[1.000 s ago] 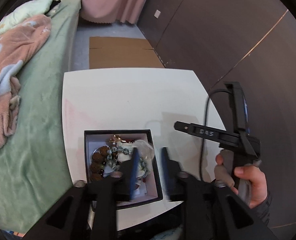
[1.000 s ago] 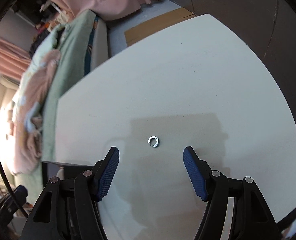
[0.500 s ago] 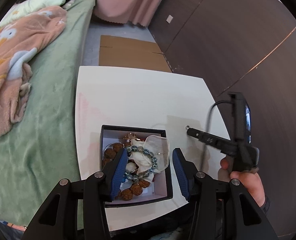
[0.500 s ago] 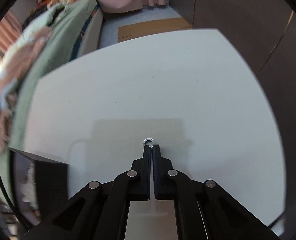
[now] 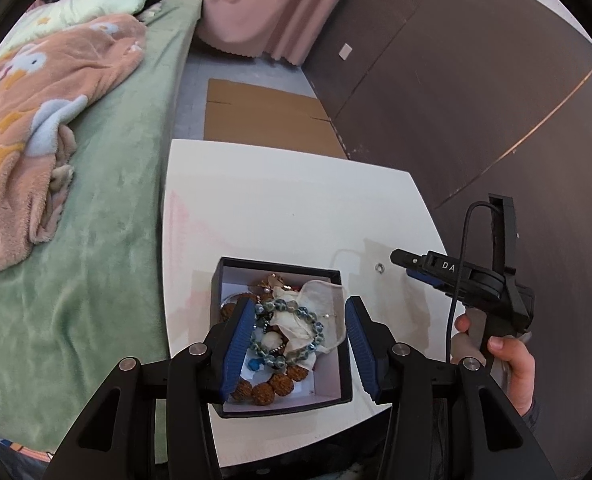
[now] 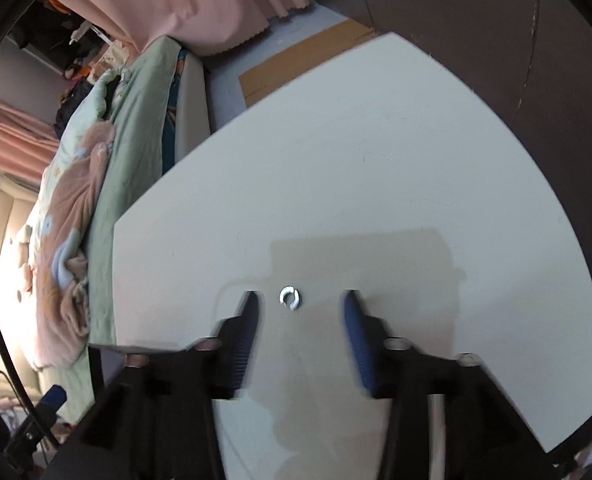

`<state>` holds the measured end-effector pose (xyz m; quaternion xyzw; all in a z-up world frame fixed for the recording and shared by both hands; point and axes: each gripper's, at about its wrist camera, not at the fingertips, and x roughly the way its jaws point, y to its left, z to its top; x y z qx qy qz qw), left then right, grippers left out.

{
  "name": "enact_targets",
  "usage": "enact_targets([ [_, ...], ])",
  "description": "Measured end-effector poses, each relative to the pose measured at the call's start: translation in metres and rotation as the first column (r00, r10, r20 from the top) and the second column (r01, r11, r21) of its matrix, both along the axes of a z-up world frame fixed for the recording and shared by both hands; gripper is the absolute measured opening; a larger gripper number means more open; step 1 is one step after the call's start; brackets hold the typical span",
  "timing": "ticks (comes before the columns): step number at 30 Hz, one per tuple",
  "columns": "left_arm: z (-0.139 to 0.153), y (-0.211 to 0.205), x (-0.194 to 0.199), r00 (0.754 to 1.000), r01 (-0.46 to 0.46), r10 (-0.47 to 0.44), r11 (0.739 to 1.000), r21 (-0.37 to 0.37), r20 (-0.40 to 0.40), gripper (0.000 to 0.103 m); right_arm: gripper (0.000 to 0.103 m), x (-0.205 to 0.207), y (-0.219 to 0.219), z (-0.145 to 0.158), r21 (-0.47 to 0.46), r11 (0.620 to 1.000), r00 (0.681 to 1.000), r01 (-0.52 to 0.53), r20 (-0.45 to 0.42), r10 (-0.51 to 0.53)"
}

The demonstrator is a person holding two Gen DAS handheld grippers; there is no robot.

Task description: Organize jewelry

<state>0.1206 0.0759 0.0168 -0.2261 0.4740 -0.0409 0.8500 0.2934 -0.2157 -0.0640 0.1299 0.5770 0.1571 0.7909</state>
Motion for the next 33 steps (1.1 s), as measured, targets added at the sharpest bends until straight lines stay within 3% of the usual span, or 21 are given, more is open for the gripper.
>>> enact_targets([
  [4,-0.005,0.008,0.0,1.0,-0.022,0.022,1.0,-0.007,-0.006,0.049,0.048,0.002,0.021,0.003,-0.106,0.994,0.998,-0.027,0.057,0.034],
  [8,-0.009,0.017,-0.002,0.999,-0.048,0.048,0.999,-0.013,-0.009,0.049,0.046,0.002,0.046,-0.007,-0.271,0.96,0.994,-0.07,0.062,0.09],
  [11,-0.011,0.026,-0.005,0.997,-0.077,0.077,0.997,-0.012,-0.007,0.049,0.027,-0.003,0.07,-0.007,-0.405,0.909,0.983,-0.096,0.102,0.15],
  [12,-0.012,0.029,-0.006,0.996,-0.086,0.086,0.996,-0.011,-0.005,0.049,0.014,-0.005,0.076,-0.007,-0.415,0.903,0.978,-0.114,0.112,0.175],
  [15,-0.014,0.036,-0.011,0.993,-0.116,0.117,0.993,-0.007,0.003,0.049,0.014,-0.008,0.084,-0.005,-0.437,0.891,0.974,-0.12,0.124,0.192],
  [18,-0.019,0.041,-0.016,0.99,-0.14,0.14,0.99,0.019,0.018,0.049,0.014,-0.009,0.076,-0.002,-0.375,0.92,0.981,-0.115,0.102,0.165],
  [20,-0.028,0.043,-0.02,0.988,-0.152,0.151,0.988,0.021,0.019,0.049,0.014,-0.009,0.071,0.0,-0.248,0.961,0.986,-0.124,0.076,0.147],
  [23,-0.038,0.043,-0.021,0.988,-0.156,0.156,0.988,0.015,0.017,0.049,0.014,-0.018,0.06,0.011,-0.148,0.982,0.986,-0.118,0.102,0.134],
  [28,-0.05,0.035,-0.028,0.985,-0.161,0.157,0.985,0.064,0.074,0.049,0.014,-0.032,0.049,0.025,-0.002,0.988,0.981,-0.152,0.121,0.151],
  [33,-0.047,0.031,-0.034,0.976,-0.171,0.158,0.982,0.082,0.148,0.049,0.014,-0.053,0.057,0.043,0.114,0.965,0.96,-0.237,0.18,0.215],
])
